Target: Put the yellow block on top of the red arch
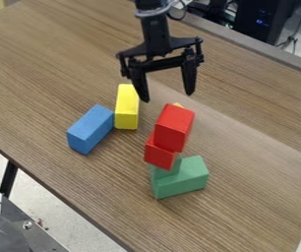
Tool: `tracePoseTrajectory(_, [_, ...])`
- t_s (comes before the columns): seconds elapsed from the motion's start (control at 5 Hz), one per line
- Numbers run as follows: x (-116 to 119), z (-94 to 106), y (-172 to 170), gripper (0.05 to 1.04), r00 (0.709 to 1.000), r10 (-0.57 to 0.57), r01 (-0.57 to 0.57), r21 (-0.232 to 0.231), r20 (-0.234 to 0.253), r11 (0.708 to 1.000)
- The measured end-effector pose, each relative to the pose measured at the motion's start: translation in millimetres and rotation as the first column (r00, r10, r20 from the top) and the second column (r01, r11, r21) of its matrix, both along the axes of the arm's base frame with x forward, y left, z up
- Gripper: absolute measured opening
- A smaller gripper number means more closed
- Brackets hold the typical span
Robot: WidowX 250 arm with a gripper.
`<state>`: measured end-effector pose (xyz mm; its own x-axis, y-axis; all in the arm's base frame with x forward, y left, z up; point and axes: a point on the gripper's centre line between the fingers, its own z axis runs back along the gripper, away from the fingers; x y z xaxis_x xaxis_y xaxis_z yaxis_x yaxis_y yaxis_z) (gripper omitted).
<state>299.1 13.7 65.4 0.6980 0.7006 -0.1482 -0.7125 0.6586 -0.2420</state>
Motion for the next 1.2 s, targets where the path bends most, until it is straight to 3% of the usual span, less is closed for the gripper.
tracePoseTrajectory(0.2, [0, -5.8, -2, 1.0, 0.965, 0.258, -0.259, -0.022, -0.05, 0.966])
tracePoseTrajectory(0.4, [3, -9.4, -6, 0.999, 0.897, 0.436, -0.432, 0.067, -0.07, 0.899])
tracePoseTrajectory(0.6, [7, -7.9, -20, 0.999, 0.894, 0.445, -0.435, 0.146, -0.043, 0.889])
tracePoseTrajectory(1.0, [4, -22.4, -21, 1.0, 0.897, 0.438, -0.416, 0.213, -0.062, 0.884])
tracePoseTrajectory(1.2, [4, -25.7, -24, 0.952, 0.896, 0.438, -0.415, 0.215, -0.068, 0.884])
